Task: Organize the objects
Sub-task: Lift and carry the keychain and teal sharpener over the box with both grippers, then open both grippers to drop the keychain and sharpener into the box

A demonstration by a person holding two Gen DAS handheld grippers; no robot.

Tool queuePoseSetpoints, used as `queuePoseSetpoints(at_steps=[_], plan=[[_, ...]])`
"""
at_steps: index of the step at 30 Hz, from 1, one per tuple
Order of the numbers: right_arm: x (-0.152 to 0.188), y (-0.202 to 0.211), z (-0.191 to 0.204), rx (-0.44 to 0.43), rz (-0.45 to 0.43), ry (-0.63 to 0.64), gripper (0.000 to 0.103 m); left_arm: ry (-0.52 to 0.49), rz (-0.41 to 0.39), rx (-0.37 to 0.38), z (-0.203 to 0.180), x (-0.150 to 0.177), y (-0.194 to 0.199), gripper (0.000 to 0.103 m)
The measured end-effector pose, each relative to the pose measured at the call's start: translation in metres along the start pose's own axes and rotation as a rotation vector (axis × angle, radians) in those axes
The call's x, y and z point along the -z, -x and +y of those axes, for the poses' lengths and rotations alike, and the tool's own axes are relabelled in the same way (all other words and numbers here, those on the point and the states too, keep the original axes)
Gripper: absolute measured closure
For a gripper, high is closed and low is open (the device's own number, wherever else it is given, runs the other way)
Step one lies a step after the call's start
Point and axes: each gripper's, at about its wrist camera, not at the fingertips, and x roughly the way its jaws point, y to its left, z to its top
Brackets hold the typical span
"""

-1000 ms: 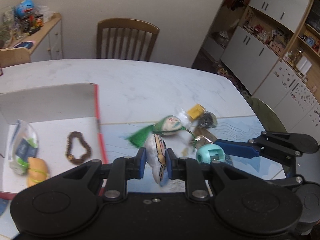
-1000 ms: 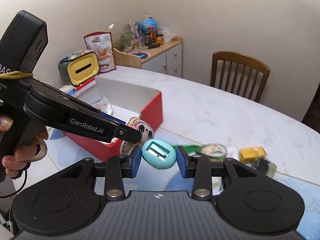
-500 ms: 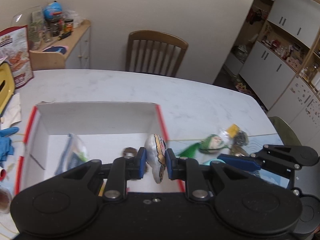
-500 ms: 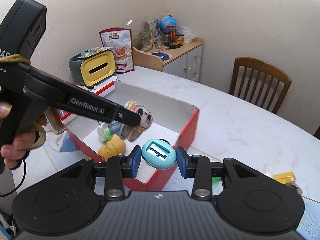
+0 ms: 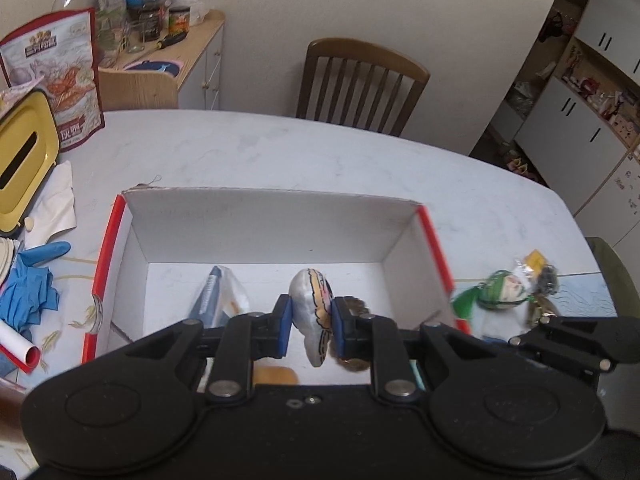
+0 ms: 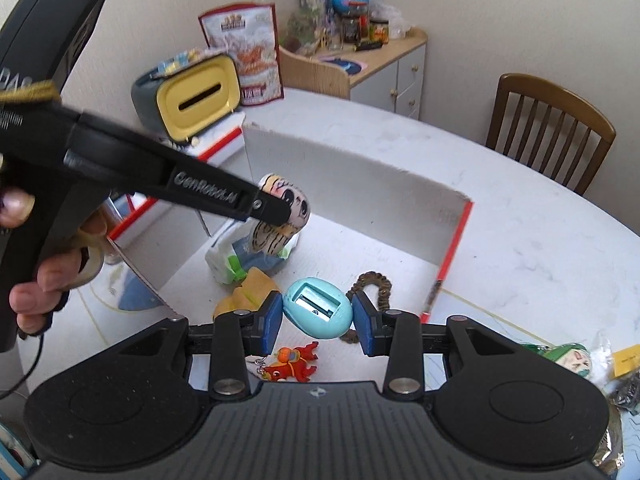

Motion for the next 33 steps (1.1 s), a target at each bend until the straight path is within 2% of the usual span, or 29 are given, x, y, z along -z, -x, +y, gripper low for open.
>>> queuePoseSetpoints(at_steps=[15,26,33], plan=[[-0.007,-0.076,0.008,0.038,0.14,0.044,0.065,-0.055,0.113,-0.036,0.013,-0.007,-0.059,0.084],[-0.004,-0.1,0.01,0.036,0.22,0.024,0.065,-0.07,0.215,-0.054,0.024,0.0,-0.088,0.084],[-0.005,-0.101,0.009,0.026,0.234,0.018,0.065,-0.063,0.228,-0.039,0.029,-0.001,-0.09,0.081]])
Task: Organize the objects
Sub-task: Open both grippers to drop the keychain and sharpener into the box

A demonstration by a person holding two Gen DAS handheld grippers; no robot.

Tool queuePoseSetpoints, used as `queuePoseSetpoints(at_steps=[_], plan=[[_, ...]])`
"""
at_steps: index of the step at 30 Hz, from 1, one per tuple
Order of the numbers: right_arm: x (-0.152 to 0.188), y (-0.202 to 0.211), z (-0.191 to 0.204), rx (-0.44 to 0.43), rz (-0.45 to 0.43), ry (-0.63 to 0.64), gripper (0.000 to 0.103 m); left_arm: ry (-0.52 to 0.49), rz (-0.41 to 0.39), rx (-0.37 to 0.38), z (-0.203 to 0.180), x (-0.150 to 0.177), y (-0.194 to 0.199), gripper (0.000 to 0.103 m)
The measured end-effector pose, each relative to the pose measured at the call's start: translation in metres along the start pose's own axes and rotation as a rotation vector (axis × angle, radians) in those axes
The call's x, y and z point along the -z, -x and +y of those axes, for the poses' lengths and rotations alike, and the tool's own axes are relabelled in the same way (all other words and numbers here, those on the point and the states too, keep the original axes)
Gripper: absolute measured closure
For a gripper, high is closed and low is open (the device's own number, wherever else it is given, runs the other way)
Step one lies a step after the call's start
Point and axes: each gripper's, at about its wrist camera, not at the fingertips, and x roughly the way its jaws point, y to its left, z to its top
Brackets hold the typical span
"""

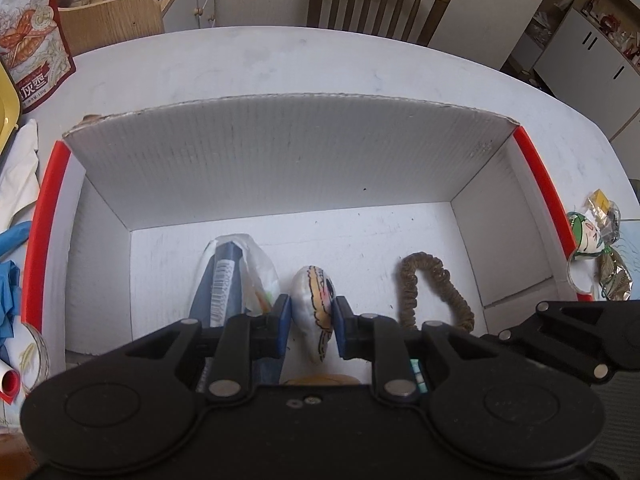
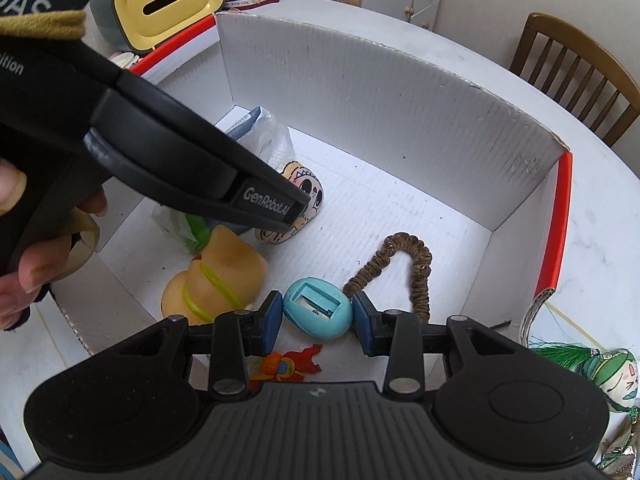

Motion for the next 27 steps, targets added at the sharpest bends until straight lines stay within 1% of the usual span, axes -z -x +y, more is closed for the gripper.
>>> queuePoseSetpoints(at_steps=[1,3,7,11,13,18,21,25,27], plan=[[0.0,0.001,0.0,-0.002,-0.004,-0.002,0.065,0.004,0.005,0.003,0.001,0.001,-0.001,0.079],[0.0,0.002,-0.001,-0.009,-0.007,-0.005,0.065,0.011,0.011,0.006,0.002,0.001,-0.001,0.08],[0.001,0.006,-0.002,-0.015,-0.013,-0.009,0.065,0.023,0.006,0.012,0.003,0.003,-0.001,0.075],[0.003,0.019,-0.003,-0.036,-0.047,-0.021,0.064,0.022,-0.002,0.016,0.002,0.005,0.003,0.074],[0.004,0.027,-0.004,-0.044,-0.068,-0.025,0.062,0.025,-0.009,0.022,0.001,0.006,0.008,0.071],[0.011,0.052,-0.007,-0.064,-0.118,-0.037,0.056,0.019,-0.049,0.023,-0.004,0.01,0.027,0.066],[0.017,0.067,-0.011,-0.076,-0.147,-0.05,0.056,0.011,-0.082,0.022,-0.009,0.015,0.042,0.053],[0.025,0.086,-0.017,-0.094,-0.186,-0.067,0.051,-0.003,-0.12,0.029,-0.018,0.021,0.061,0.051],[0.029,0.097,-0.019,-0.099,-0.208,-0.074,0.05,-0.008,-0.137,0.036,-0.023,0.025,0.07,0.049]])
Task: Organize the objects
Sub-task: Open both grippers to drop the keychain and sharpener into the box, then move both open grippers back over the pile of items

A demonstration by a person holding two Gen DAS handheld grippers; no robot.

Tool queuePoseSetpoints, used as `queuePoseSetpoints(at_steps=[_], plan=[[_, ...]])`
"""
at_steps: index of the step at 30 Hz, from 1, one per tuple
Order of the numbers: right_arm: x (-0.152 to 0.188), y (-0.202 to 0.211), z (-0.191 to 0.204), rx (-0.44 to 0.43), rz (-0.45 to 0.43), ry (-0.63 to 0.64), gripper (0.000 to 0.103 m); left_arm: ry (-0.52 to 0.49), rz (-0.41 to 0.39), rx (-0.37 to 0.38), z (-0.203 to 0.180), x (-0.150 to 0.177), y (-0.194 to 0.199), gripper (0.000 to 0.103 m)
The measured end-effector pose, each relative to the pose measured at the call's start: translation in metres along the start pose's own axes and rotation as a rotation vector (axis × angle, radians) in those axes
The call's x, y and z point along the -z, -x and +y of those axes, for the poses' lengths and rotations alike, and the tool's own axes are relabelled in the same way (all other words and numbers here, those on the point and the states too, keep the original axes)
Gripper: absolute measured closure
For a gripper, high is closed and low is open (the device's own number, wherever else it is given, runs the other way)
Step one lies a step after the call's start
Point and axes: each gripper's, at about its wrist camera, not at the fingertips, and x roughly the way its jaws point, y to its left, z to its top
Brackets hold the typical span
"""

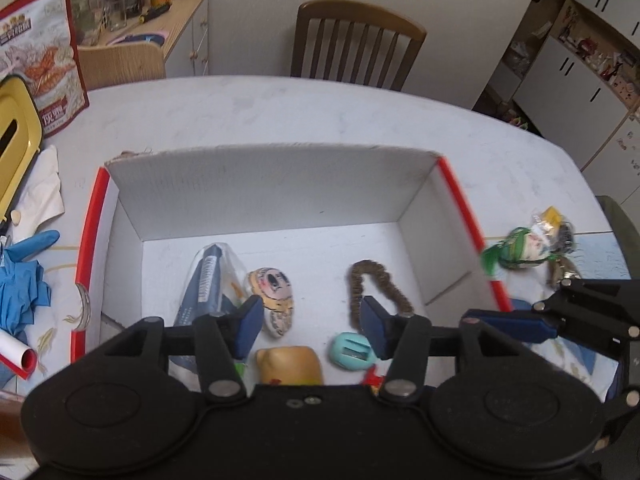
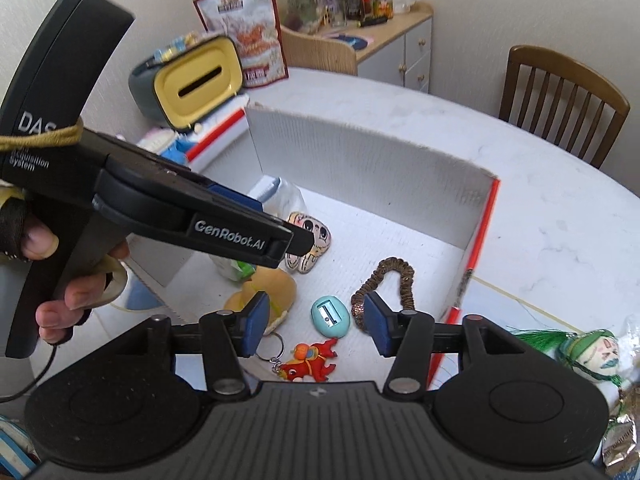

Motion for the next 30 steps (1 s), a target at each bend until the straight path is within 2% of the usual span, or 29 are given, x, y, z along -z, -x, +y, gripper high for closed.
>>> queuePoseSetpoints(at_steps=[5,7,11,13,17,30], plan=[[0.005,0.031,-0.005,-0.018,-0.054,-0.021,0.044,-0.018,-0.043,0.009,-0.016,0.004,0.022,0.044],[0.01,0.045,-0.009,-0.018,-0.08,-0.025,0.036,-0.021,-0.058,0.017,-0.023,0.005,0.03,0.039],[0.021,0.07,-0.021,-0.03,-0.114,-0.043,0.034,-0.023,-0.083,0.029,-0.039,0.007,0.042,0.037],[0.027,0.083,-0.029,-0.026,-0.132,-0.053,0.031,-0.021,-0.093,0.035,-0.047,0.009,0.046,0.032],[0.041,0.104,-0.05,-0.016,-0.155,-0.08,0.029,-0.03,-0.104,0.046,-0.068,0.012,0.051,0.028],[0.098,0.16,-0.124,0.079,-0.172,-0.104,0.025,-0.082,-0.104,0.075,-0.146,0.017,0.041,0.013]])
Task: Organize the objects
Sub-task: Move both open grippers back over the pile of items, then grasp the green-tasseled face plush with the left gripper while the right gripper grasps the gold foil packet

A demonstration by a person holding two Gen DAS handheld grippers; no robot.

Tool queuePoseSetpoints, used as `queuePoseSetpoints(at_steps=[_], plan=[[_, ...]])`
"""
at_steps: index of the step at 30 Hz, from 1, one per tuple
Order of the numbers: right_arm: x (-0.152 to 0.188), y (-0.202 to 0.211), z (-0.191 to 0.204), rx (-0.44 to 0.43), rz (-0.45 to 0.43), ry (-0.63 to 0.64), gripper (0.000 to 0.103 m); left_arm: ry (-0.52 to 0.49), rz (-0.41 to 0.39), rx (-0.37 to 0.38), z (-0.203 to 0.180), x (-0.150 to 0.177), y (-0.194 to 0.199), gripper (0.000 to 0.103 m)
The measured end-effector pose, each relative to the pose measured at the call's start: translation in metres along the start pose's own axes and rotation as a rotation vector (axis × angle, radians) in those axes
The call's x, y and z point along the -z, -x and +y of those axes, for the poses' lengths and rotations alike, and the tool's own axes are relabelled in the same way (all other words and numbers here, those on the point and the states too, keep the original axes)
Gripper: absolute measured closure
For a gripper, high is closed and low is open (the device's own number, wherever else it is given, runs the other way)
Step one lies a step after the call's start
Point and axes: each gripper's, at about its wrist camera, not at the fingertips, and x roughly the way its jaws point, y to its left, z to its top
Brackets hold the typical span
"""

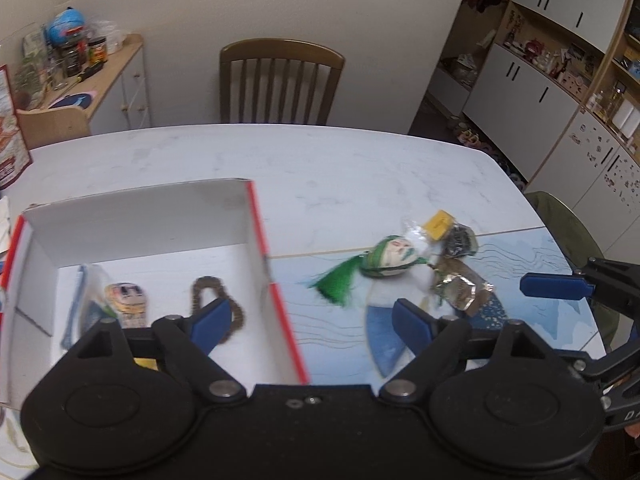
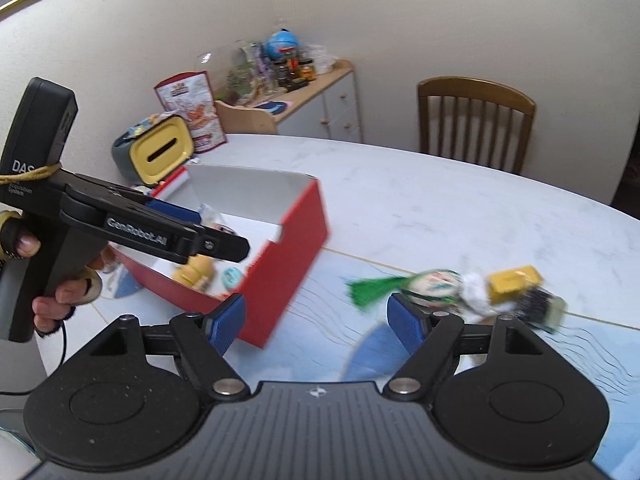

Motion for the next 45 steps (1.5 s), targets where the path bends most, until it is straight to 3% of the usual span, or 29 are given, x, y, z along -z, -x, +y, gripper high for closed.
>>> queuePoseSetpoints(at_steps=[9,22,26,33,45], plan=[[0.023,0.016,-0.063,0.071,0.015,-0.045,0.025,-0.017,0.004,0.012,-0.047,-0.004,-0.027,0.001],[0.045,-0.017,-0.139,0.124,0.071,-0.109,0.025,-0.016,0.021,-0.044,-0.091,-0.025,-0.095,0.001],[0.047,-0.035,-0.153,0.132,0.096,-0.114,0.025,0.0,0.043,-0.056,-0.095,-0.033,-0.12,0.001],[0.047,-0.062,-0.171,0.136,0.13,-0.119,0.025,-0.063,0.085,-0.088,-0.107,-0.037,-0.16,0.001],[0.049,-0.107,-0.182,0.091,0.195,-0.107,0.025,-0.105,0.161,-0.105,-0.111,-0.034,-0.208,0.001]])
